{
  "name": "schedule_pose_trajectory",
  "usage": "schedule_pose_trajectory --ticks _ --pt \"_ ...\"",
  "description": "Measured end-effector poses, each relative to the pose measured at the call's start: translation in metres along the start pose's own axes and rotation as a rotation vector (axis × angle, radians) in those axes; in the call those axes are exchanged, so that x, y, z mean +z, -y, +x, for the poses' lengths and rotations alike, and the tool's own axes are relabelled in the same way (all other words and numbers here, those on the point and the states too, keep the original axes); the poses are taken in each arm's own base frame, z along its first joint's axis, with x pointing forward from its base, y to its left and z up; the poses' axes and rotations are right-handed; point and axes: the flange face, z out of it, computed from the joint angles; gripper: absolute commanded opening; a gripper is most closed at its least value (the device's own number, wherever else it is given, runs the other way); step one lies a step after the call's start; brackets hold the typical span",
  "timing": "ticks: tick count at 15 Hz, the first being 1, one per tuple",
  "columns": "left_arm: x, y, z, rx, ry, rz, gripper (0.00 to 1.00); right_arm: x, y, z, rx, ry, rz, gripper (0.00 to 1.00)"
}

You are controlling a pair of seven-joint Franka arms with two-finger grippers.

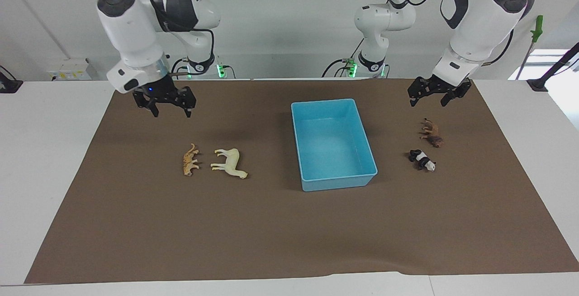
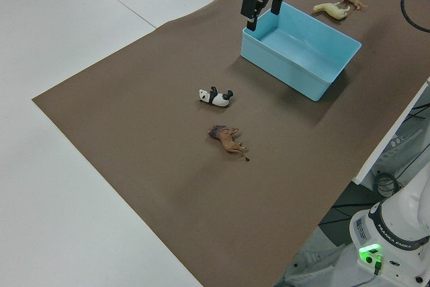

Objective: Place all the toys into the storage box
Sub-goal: 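Grasp the cream llama with the right gripper while the left gripper reaches the panda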

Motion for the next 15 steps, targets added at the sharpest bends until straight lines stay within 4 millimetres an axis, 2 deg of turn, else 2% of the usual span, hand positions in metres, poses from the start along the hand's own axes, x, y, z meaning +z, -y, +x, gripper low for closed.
schedule_pose_trajectory --ticks 4,7,9,13,15 --pt "0.000 0.000 0.000 0.000 0.000 0.000 1.00 0.080 0.053 0.016 0.045 -0.028 0.013 1.00" --pt "0.000 0.000 0.000 0.000 0.000 0.000 1.00 0.135 0.062 0.006 0.043 -0.050 0.022 1.00" --pt "0.000 0.000 0.000 -0.001 -0.001 0.000 1.00 0.152 0.061 -0.003 0.051 -0.039 0.018 1.00" --pt "0.000 0.003 0.002 -0.024 -0.015 -0.001 1.00 0.159 0.061 -0.005 0.056 -0.037 0.018 1.00" --pt "0.009 0.004 0.007 -0.030 -0.083 -0.002 1.00 0.165 0.069 -0.007 0.075 -0.043 0.022 1.00"
